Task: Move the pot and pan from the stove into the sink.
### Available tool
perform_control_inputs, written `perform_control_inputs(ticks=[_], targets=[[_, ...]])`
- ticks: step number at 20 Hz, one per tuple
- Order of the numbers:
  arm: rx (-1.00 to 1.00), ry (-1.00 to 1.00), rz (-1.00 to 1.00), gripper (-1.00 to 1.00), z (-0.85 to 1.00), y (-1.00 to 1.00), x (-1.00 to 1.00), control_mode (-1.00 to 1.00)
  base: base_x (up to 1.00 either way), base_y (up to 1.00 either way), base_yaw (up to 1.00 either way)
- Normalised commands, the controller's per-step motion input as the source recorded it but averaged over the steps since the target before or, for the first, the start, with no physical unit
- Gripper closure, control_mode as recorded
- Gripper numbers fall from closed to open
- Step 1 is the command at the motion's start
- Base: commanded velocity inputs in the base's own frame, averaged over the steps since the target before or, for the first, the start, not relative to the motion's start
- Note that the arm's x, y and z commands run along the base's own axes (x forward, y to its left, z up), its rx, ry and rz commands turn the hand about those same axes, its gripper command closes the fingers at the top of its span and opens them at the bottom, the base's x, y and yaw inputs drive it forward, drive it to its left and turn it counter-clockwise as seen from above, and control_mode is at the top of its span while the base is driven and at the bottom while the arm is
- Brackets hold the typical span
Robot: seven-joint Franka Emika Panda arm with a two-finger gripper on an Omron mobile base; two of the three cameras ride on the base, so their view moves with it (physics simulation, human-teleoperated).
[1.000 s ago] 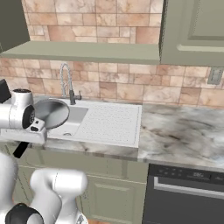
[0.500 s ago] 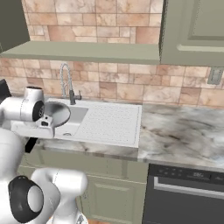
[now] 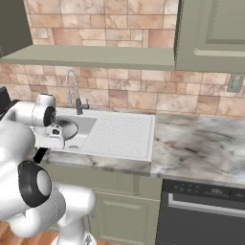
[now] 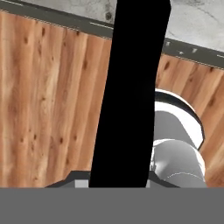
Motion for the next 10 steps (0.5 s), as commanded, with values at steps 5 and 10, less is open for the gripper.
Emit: perform_control_inputs(ticks=[5, 10], targets=[[-0.06, 0.14, 0.04, 1.0, -0.1, 0.0, 0.33, -1.0, 0.0, 0.0, 0.0], [-0.04, 0.07, 0.04, 1.0, -0.12, 0.01, 0.33, -1.0, 0.0, 0.0, 0.0]])
